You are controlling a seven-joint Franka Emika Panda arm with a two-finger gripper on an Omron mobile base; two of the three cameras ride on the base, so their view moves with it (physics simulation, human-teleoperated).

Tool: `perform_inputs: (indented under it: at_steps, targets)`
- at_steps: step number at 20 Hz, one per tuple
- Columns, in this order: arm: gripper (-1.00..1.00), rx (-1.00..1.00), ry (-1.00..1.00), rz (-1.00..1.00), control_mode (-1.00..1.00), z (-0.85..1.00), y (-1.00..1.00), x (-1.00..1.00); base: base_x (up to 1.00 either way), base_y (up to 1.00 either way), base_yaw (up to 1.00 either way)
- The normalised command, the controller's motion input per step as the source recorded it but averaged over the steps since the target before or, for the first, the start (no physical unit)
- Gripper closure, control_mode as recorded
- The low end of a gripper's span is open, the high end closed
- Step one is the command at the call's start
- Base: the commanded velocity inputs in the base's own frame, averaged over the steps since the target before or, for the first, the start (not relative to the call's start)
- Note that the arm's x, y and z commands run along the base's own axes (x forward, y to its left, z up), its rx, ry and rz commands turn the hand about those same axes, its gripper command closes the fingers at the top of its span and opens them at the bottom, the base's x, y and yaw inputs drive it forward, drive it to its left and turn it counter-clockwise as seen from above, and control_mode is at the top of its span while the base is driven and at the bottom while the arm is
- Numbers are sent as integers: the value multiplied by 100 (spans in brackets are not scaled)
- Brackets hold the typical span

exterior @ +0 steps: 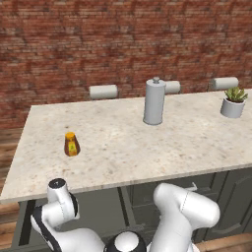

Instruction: Pick the measuring cup from the drawer and place it on the counter.

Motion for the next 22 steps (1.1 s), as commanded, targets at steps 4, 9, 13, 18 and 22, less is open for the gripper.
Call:
perform_inputs:
  at_steps: [4, 9, 13, 18, 22]
  targets:
    - [-100, 0, 0, 0, -100, -47, 3, 7, 0, 0, 0]
    - [-100, 0, 0, 0, -100, -48, 2, 0, 0, 0, 0]
    - [100, 0, 0, 0, -100, -40, 10, 0, 0, 0, 0]
    - [100, 0, -3, 0, -100, -21, 3, -37, 0, 0, 0]
    - [100, 0, -16, 0, -100, 6, 0, -78, 0, 0, 0]
